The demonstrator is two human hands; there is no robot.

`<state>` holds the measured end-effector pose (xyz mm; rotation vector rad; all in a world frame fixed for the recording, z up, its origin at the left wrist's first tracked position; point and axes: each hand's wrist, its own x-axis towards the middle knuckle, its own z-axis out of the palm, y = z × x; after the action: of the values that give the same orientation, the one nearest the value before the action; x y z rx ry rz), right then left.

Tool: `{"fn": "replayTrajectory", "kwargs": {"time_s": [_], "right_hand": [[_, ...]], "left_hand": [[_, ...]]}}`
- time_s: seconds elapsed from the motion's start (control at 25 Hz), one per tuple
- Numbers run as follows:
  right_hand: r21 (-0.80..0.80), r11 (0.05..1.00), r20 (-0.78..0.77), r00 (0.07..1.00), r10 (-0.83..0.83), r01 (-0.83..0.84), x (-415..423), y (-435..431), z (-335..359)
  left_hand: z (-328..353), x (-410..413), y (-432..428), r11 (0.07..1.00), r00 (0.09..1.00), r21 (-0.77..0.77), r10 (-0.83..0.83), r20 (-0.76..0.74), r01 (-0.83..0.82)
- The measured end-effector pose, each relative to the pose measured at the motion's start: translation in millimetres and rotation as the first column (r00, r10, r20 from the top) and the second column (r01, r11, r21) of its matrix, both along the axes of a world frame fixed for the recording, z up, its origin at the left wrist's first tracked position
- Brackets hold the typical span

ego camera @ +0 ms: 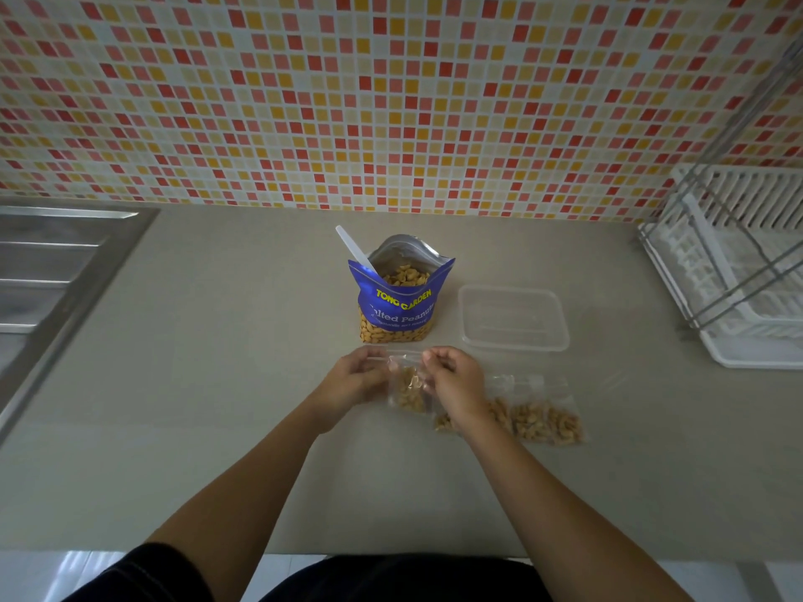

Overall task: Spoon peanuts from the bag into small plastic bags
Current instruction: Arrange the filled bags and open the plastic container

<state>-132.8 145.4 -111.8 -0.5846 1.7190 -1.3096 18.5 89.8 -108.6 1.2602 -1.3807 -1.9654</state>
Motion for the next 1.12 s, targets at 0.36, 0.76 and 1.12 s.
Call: {"fn": "replayTrajectory", "kwargs": {"time_s": [0.36, 0.76, 1.12], "right_hand": [[0.171, 0.979, -0.637, 0.745, 0.198, -0.113, -17.2, 0.7, -11.0], [0.123, 0.970, -0.811, 0.542, 0.220, -0.209, -32.8, 0.5, -11.8], [-0.097, 0.995, -0.848, 0.524, -0.077, -0.011, -134.9, 9.2, 14.9]], "left_hand": [[-22.3, -0.3, 27.0, 0.957, 0.970, -0.283, 0.010, 0.244, 0.062], [-10.8, -26.2, 37.2, 0.618, 0.806, -0.709, 0.196, 0.558, 0.340], [14.4, -135.9, 16.0, 0.626, 0.831, -0.732, 0.235, 0.504, 0.268]]}}
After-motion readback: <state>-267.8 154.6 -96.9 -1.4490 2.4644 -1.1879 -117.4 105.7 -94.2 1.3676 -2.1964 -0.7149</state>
